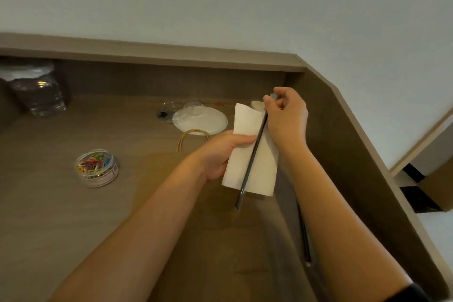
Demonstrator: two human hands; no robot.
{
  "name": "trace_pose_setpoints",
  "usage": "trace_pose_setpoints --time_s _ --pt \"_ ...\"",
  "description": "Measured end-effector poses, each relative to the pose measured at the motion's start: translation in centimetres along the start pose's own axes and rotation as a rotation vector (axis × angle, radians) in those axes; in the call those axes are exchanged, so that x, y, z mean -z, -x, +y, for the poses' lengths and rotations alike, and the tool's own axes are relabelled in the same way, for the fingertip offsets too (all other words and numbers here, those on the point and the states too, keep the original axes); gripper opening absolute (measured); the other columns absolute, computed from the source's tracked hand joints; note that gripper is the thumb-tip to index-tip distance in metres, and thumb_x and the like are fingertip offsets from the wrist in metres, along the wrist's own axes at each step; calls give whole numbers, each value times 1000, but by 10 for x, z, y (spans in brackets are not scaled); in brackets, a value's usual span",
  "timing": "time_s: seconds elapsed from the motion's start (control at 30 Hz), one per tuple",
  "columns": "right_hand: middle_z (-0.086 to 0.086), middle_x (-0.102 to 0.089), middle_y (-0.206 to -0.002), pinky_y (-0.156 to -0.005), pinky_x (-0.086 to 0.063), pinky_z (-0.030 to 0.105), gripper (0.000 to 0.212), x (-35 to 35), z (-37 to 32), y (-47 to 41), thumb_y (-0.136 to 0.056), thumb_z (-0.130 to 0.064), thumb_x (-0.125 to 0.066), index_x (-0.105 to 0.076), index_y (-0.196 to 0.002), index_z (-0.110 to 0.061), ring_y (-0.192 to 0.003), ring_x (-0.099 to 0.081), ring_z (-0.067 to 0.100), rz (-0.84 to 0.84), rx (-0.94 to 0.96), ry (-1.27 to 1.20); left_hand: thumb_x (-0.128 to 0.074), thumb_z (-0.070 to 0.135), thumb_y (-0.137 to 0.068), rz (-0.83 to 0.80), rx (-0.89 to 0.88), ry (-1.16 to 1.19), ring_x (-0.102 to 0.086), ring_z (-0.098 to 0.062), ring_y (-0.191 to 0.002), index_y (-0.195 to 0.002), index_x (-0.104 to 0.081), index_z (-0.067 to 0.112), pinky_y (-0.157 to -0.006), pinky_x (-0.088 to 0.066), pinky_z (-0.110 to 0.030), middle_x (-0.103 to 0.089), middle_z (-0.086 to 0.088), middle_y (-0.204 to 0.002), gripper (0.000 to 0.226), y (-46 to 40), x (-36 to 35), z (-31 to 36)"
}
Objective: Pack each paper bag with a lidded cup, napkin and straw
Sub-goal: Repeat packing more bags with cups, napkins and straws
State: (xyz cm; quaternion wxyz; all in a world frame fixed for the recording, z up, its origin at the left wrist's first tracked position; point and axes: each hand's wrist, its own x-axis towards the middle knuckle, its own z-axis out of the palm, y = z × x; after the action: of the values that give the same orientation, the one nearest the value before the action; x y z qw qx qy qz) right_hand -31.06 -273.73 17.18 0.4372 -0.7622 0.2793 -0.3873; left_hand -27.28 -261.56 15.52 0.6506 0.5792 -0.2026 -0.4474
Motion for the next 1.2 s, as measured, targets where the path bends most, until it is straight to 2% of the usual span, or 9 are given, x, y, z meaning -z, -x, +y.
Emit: trace_pose_setpoints --time_s 0.07,0.23,0.33,0.43,0.5,0.6,0.8,1.03,1.2 --pt "-8 -56 -79 -64 -42 9 28 -18 -9 10 -94 -22 -55 -53 -122 -20 -73 -56 3 -32 30 -85 -54 9 -92 16 -53 -11 -69 -10 -72 -99 -57 19 -63 -57 -27 -70 3 -81 13 16 13 0" --pt "-7 -59 -87 -67 -43 13 29 -59 -43 55 -91 -29 -59 -54 -118 -20 -78 -56 2 -140 64 -214 -54 1 -91 106 -141 -72 -67 -12 -82 -99 -60 20 -73 -57 -28 -68 0 -93 22 74 57 -6" --pt "-6 -55 -110 -77 -47 23 51 -76 -71 88 -85 -42 -63 -45 -128 -23 -99 -54 9 -478 -46 -158 -54 1 -91 159 -172 -63 -67 -13 -82 -101 -60 18 -77 -57 -31 -69 -1 -93 21 130 92 -13" --pt "-4 -57 -110 -81 -52 31 28 -86 -105 141 -86 -35 -62 -51 -111 -27 -100 -57 16 -915 -159 -261 -56 5 -88 165 -191 -73 -68 -13 -86 -105 -60 20 -78 -56 -31 -70 2 -93 23 202 128 -26" --pt "-1 -62 -102 -78 -53 31 17 -96 -123 186 -87 -23 -60 -55 -103 -26 -91 -61 16 -1017 -172 -368 -56 6 -88 174 -177 -71 -68 -13 -88 -106 -61 22 -80 -56 -31 -71 3 -94 25 253 151 -38" --pt "0 -68 -91 -68 -57 27 18 -121 -145 261 -85 -10 -63 -61 -100 -20 -81 -66 14 -1021 -102 -398 -53 4 -91 198 -120 -86 -69 -10 -84 -105 -61 22 -75 -57 -26 -72 5 -91 24 326 185 -59" --pt "-8 -68 -77 -59 -54 18 14 -168 -180 387 -82 -7 -67 -64 -90 -18 -70 -67 6 -1073 29 -381 -58 16 -89 334 -18 -104 -65 -16 -94 -106 -57 25 -86 -54 -36 -68 1 -97 19 451 247 -104" --pt "-6 -68 -83 -67 -57 21 12 -237 -205 472 -83 -6 -66 -62 -89 -16 -80 -68 10 -1221 27 -297 -62 22 -88 563 53 -130 -61 -12 -91 -99 -54 31 -72 -51 -23 -62 4 -97 15 533 312 -144" --pt "-8 -63 -91 -78 -55 28 13 -301 -209 498 -89 -18 -61 -57 -88 -29 -89 -63 13 -1086 58 -219 -62 29 -89 772 74 -256 -59 -7 -91 -104 -59 25 -69 -46 -14 -61 8 -99 16 554 370 -153"
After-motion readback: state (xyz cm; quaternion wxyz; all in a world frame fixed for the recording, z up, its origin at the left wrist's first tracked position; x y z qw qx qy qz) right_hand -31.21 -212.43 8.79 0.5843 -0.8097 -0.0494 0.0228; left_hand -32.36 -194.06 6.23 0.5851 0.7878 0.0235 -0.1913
